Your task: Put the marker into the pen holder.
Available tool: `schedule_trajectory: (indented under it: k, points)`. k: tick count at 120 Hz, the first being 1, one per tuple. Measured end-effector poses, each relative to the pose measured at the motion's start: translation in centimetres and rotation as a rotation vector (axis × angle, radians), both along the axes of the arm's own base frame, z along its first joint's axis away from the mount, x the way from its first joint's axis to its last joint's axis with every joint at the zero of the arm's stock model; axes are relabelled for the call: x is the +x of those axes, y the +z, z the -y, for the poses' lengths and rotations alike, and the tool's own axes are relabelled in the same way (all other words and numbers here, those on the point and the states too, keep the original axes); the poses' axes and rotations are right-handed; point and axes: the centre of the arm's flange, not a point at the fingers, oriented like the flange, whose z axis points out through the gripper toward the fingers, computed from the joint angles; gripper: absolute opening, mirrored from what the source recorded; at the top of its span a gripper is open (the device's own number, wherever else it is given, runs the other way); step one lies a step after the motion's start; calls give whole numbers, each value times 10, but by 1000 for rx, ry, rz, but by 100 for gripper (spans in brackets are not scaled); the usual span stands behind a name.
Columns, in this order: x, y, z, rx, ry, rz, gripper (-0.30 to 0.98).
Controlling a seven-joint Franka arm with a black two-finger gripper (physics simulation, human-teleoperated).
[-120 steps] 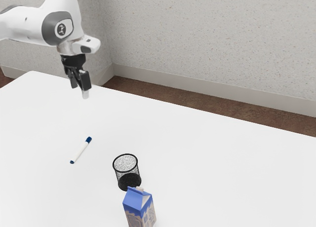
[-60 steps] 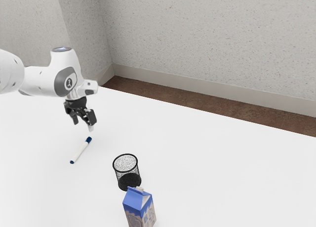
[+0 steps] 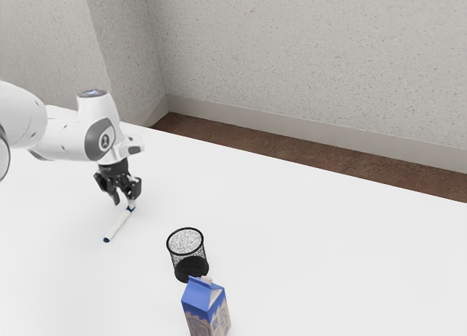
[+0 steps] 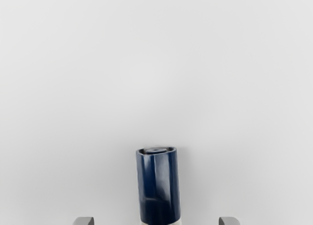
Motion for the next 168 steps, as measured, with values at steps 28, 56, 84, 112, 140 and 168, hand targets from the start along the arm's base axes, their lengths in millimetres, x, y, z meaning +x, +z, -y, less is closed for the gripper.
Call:
schedule_trajectory:
  k: [28,56,84,112,140,168]
  points:
    - [0,-17,3,9,30,-22,24]
    - [-1,-27,3,12,58,-31,22]
    - [-1,-28,2,23,69,-31,3]
    - [-8,87,62,51,-15,119,-7]
    - [-36,165,144,37,-117,234,-10]
    - [-63,200,215,8,-219,273,-10]
